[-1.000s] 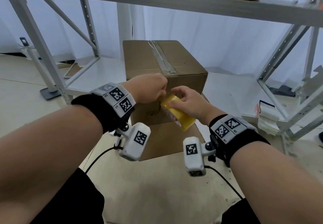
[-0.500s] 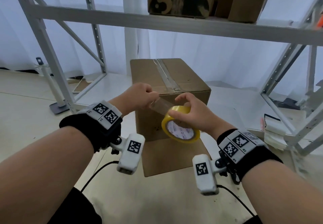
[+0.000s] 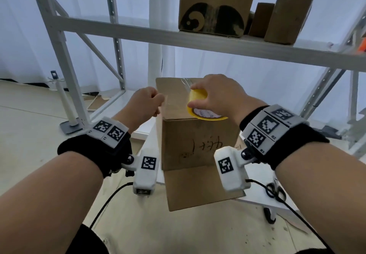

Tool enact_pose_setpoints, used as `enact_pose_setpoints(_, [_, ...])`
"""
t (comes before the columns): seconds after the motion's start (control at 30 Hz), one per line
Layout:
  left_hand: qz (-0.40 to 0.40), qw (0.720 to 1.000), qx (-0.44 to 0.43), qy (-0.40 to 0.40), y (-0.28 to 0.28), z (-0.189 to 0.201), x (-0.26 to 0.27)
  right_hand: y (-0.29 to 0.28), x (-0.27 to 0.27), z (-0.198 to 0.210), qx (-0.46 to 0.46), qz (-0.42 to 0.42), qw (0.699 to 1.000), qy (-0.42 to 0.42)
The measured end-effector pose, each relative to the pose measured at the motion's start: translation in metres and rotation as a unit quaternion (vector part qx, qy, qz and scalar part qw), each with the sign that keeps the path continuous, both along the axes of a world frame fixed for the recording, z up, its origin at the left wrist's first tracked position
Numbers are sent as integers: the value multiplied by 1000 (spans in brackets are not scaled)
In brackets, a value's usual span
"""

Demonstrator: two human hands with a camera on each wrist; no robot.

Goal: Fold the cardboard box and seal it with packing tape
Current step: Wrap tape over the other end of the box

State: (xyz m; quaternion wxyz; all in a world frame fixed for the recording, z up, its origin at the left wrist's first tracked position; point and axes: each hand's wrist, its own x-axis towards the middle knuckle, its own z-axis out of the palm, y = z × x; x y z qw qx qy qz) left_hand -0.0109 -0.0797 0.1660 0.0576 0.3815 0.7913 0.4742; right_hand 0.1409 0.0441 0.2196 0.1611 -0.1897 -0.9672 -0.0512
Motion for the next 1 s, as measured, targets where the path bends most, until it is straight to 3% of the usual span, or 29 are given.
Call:
enact_pose_setpoints(0.13, [10,1000,2,-11,-5,-1,-8,0,-22,-1,156,-8,981,-117])
enact_pose_setpoints(0.33, [11,992,-2,-124,-17,-24,-20,2,-35,-15,129,7,979,-158])
enact_pose_setpoints(0.43, [2,982,33,-188,-21,-28,-23,6,-31,-22,122,-13,988,-93])
enact_pose_setpoints(0.5, [5,972,56,-229,-22,-29,-24,11,-27,-28,42,-26,999,2])
enact_pose_setpoints(0.6, [13,967,52,-248,-23,-32,-24,19,-24,-37,-95,-33,989,109])
enact_pose_setpoints(0.7, [24,970,42,-240,-22,-35,-23,19,-26,-41,-83,-48,985,143])
enact_pose_setpoints(0.77, [48,973,38,-223,-20,-37,-23,12,-32,-38,-22,-44,993,109])
enact_pose_setpoints(0.87, [75,978,19,-192,-18,-41,-23,-2,-45,-31,79,-22,997,-10])
enact_pose_setpoints(1.0, [82,978,-4,-190,-19,-45,-26,-14,-60,-20,124,-30,989,-80])
